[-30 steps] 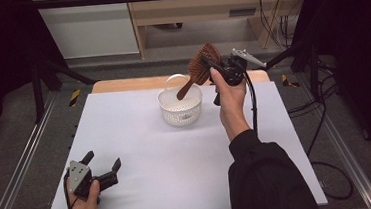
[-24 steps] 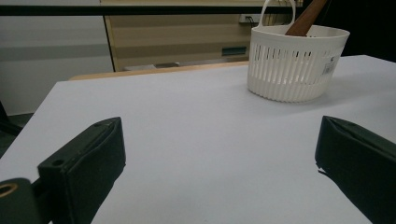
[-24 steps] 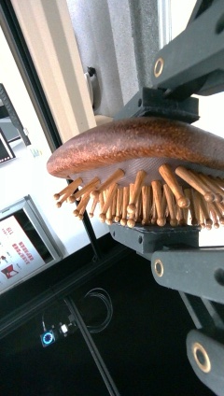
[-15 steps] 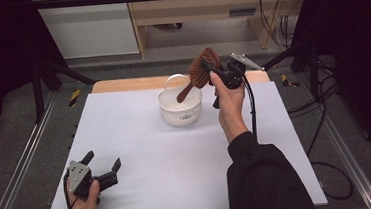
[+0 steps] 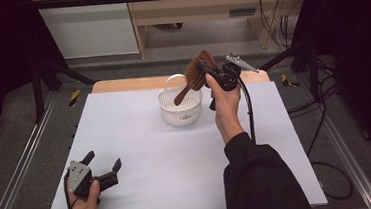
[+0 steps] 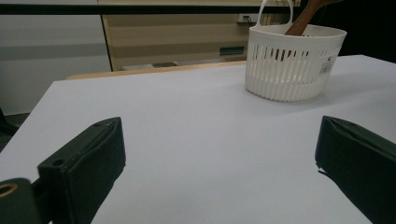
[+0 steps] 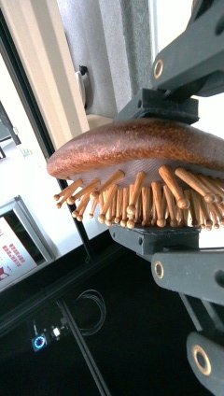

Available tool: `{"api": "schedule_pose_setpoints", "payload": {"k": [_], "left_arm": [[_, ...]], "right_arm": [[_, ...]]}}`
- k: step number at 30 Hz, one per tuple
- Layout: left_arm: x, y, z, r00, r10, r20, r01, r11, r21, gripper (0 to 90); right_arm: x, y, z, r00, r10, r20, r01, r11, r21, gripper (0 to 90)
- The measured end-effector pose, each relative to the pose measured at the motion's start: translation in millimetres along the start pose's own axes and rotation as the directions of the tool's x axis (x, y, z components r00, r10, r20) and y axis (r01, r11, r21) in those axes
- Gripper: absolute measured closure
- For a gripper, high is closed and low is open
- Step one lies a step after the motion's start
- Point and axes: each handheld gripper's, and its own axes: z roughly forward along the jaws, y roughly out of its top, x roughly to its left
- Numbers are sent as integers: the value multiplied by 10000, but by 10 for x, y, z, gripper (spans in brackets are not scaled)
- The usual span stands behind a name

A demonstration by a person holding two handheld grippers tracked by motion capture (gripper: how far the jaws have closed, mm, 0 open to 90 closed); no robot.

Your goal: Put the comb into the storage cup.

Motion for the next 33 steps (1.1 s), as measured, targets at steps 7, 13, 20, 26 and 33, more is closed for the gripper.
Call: {"api": "schedule_pose_setpoints", "payload": {"k": [7,13,20,26,33], "left_arm": [[-3,0,2,10000,29,20,-29,10000,5,17],[-1,1,-2,10000,18,7,-18,10000,11,17],[6,3,-2,10000,-3,-10,3,10000,-16,17],[21,3,-9,10000,-59,-50,58,10000,-59,16],[4,6,-5,10000,-13,20,13,10000,-57,15]], "right_arm": [[-19,-56,-3,9999,160,28,-160,9999,-39,513],[-61,-98,-9,9996,273,86,-273,9996,-10,513],[-76,-133,15,9996,271,86,-271,9996,40,513],[-64,-161,33,9996,261,54,-261,9996,59,512],[-45,-178,57,9995,322,19,-322,9995,77,512]]}}
